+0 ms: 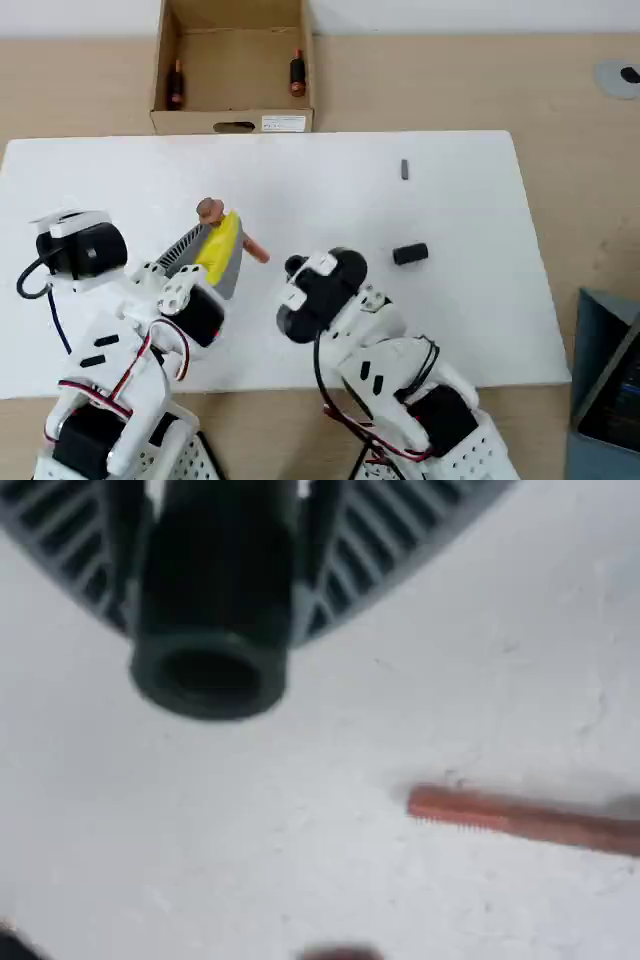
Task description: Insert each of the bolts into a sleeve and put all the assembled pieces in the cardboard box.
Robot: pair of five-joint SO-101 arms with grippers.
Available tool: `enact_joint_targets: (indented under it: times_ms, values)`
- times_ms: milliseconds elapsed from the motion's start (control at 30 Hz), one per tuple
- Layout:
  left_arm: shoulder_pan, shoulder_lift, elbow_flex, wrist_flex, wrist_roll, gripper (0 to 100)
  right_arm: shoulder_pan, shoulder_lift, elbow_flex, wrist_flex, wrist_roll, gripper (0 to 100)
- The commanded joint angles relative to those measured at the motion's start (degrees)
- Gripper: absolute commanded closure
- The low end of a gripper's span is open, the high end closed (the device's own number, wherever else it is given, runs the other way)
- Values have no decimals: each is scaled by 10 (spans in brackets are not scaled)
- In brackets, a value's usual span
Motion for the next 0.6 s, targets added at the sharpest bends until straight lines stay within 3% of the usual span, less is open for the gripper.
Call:
enact_joint_targets:
  times_ms: [0,200,567]
  values:
    - [5,-8,-40,-16,4,998,-17,-71,4,-47,34,989]
    - [5,-7,-35,-12,4,998,-63,-71,5,-56,54,989]
    - [6,-7,5,-10,26,998,-62,-71,-9,-76,55,989]
